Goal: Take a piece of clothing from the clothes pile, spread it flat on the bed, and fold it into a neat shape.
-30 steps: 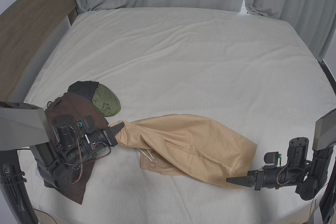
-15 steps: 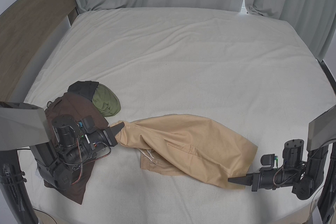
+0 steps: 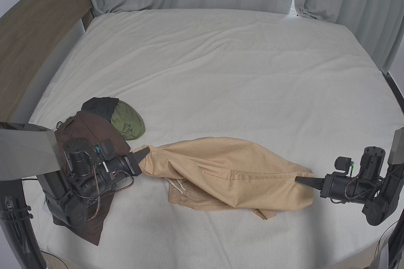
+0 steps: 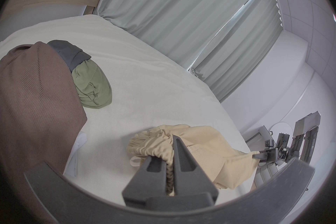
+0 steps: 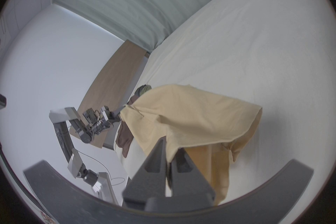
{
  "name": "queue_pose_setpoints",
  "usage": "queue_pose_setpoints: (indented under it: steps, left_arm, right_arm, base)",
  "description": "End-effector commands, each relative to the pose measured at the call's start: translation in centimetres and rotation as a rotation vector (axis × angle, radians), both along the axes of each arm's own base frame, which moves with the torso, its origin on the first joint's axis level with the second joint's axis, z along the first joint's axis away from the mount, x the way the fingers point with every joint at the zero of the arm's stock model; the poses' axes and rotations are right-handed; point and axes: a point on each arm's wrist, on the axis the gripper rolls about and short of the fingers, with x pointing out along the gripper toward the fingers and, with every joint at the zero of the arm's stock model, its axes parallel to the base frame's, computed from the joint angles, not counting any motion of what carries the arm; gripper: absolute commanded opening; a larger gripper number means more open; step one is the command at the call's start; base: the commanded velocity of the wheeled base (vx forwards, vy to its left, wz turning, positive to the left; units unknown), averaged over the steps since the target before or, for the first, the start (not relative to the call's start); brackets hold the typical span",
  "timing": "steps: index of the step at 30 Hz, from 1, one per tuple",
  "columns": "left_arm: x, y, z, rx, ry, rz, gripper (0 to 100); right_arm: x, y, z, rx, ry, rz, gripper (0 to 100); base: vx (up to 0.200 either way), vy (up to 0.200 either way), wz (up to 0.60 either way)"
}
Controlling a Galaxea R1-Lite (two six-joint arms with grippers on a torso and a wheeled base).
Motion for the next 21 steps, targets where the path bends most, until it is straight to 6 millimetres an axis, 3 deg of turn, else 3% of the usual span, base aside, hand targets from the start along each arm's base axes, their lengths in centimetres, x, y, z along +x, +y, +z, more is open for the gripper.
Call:
queue_pose_setpoints:
  steps: [1,11,12,21]
  left_arm:
    - [0.0,0.0,-0.1,0.000,0.003,0.000,0]
    - [0.0,0.0,-0.1,0.000,0.003,0.000,0]
    - [0.0,0.0,-0.1,0.000,0.001,0.000,0]
    - [0.0,0.0,-0.1,0.000,0.001,0.000,0]
  right_arm:
    - [0.3,-0.2,0.5,0.019,-0.016,-0.001,0]
    - [0.0,1.1,0.1,0.020,0.007,0.051,0]
    - [0.0,1.1,0.1,0.020,0.007,0.053,100]
    - [-0.9,3.1,-1.0,0.008,0.063,0.141,100]
  base:
    - [0.000,0.000,0.00]
    - [0.000,0.000,0.00]
    - [0.000,0.000,0.00]
    - [0.000,0.000,0.00]
